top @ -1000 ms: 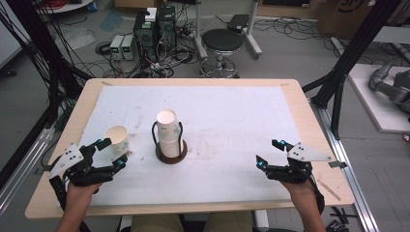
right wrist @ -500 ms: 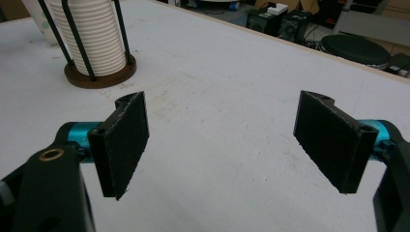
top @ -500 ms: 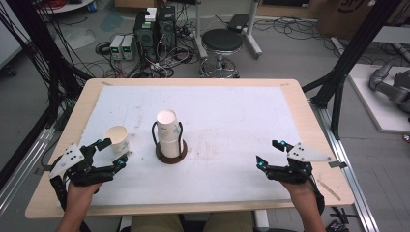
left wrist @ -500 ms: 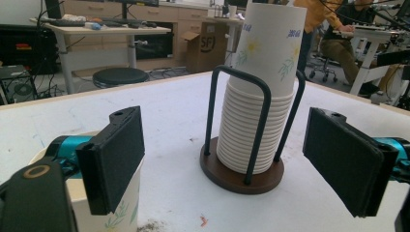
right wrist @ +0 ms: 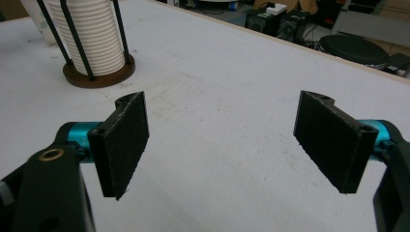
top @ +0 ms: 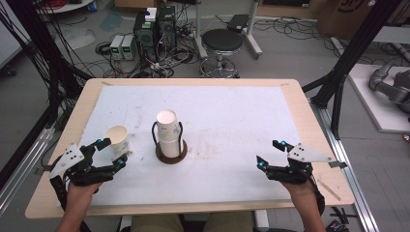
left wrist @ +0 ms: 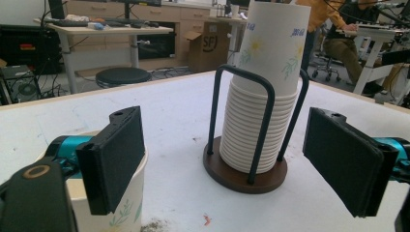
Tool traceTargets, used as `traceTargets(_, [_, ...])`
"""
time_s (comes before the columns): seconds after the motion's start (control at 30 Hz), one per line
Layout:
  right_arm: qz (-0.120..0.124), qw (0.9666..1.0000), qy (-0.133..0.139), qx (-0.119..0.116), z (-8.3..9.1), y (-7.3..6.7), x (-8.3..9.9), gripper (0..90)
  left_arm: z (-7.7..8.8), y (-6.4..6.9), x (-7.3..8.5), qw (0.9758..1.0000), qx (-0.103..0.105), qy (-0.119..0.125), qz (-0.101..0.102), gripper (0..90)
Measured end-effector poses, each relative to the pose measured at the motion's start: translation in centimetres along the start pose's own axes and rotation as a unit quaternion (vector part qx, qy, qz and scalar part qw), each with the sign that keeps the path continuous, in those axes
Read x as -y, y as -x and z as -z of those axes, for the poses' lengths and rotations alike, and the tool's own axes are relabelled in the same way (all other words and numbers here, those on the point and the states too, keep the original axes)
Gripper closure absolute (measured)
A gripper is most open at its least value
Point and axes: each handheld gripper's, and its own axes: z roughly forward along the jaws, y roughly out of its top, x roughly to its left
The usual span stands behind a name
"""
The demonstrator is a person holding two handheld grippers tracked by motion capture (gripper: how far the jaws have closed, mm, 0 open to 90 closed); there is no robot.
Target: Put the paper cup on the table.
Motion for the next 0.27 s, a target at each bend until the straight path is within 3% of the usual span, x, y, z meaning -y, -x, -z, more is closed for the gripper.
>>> traceTargets(0.27, [-0.001, 1.0, -0.001, -0.002, -0.01, 0.01, 0.01, 20.5, 0.02, -0.07, 0.04, 1.0, -0.002, 0.0, 0.001, 14.8])
